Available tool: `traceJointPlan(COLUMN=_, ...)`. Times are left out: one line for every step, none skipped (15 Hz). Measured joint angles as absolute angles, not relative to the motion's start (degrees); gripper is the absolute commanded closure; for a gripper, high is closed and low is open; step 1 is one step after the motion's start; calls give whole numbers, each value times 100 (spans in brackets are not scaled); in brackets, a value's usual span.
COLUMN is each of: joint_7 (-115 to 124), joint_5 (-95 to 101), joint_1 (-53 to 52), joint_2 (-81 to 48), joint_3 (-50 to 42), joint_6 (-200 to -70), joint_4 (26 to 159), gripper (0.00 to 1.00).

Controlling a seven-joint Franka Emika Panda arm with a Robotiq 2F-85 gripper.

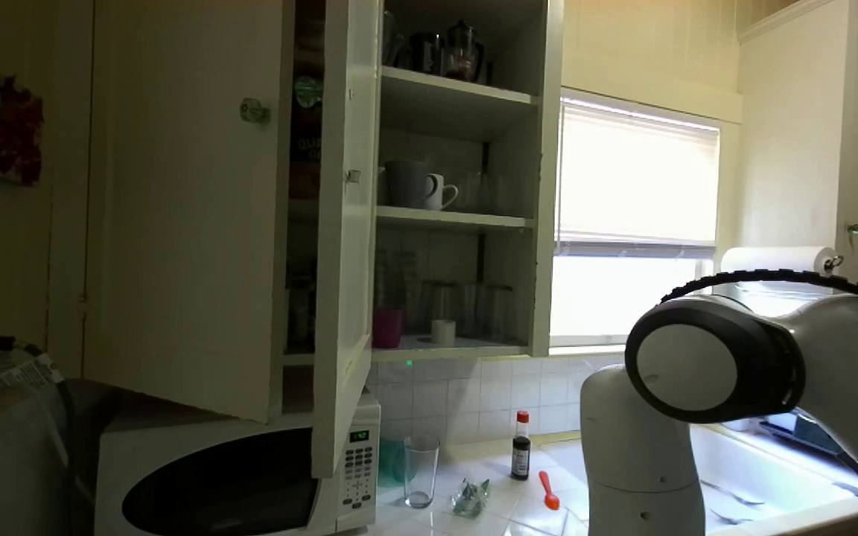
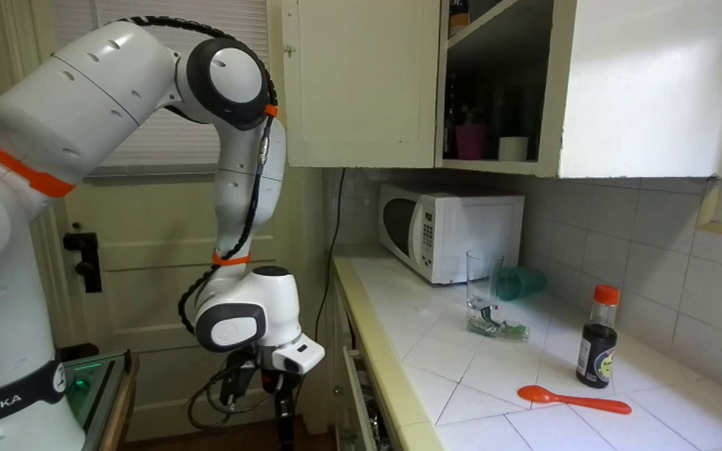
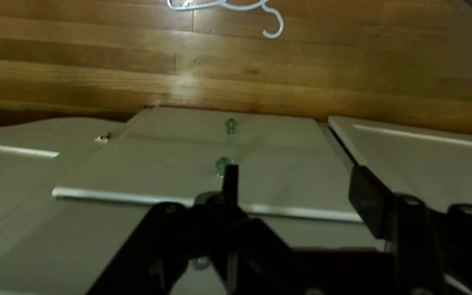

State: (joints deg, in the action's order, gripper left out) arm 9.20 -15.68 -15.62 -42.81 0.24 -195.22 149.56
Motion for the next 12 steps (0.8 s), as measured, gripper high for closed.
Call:
traceJointPlan(joint_7=1121, joint_5=-1694, joint_1=-1814, joint_2=-4289, joint_3=110, joint_6=-19522, joint_4=15070, gripper=0)
traceJointPlan(joint_7=1330, joint_5=-1853, joint_1=-2074, joint_2=-4286, joint_3=152, joint_6=-19527, joint_4=15171, gripper=0)
traceJointPlan(joint_7=1529, joint_5=-2028, joint_1=-2330, joint_2=-4283, joint_3=155, joint_6=-19549, joint_4=15258, gripper=0)
traceJointPlan(joint_7=1683, joint_5=-2213, joint_1=-2572, joint_2=-4273, joint_3=124, joint_6=-19556, joint_4=15324, gripper=0)
traceJointPlan(joint_7=1768, joint_5=-2384, joint_1=-2832, joint_2=-4250, joint_3=40, joint_6=-19556, joint_4=15387, gripper=0)
traceJointPlan(joint_7=1793, joint_5=-2528, joint_1=-3102, joint_2=-4217, joint_3=-96, joint_6=-19555, joint_4=15444, gripper=0)
traceJointPlan(joint_7=1790, joint_5=-2655, joint_1=-3411, joint_2=-4185, joint_3=-301, joint_6=-19540, joint_4=15501, gripper=0)
traceJointPlan(joint_7=1749, joint_5=-2760, joint_1=-3791, joint_2=-4150, joint_3=-596, joint_6=-19513, joint_4=15570, gripper=0)
traceJointPlan(joint_7=1649, joint_5=-2826, joint_1=-4207, joint_2=-4123, joint_3=-955, joint_6=-19480, joint_4=15659, gripper=0)
traceJointPlan(joint_7=1522, joint_5=-2855, joint_1=-4628, joint_2=-4102, joint_3=-1341, joint_6=-19446, joint_4=15761, gripper=0)
traceJointPlan(joint_7=1314, joint_5=-2932, joint_1=-5047, joint_2=-4097, joint_3=-1721, joint_6=-19366, joint_4=15817, gripper=0)
traceJointPlan(joint_7=1041, joint_5=-3042, joint_1=-5444, joint_2=-4105, joint_3=-2092, joint_6=-19267, joint_4=15816, gripper=0)
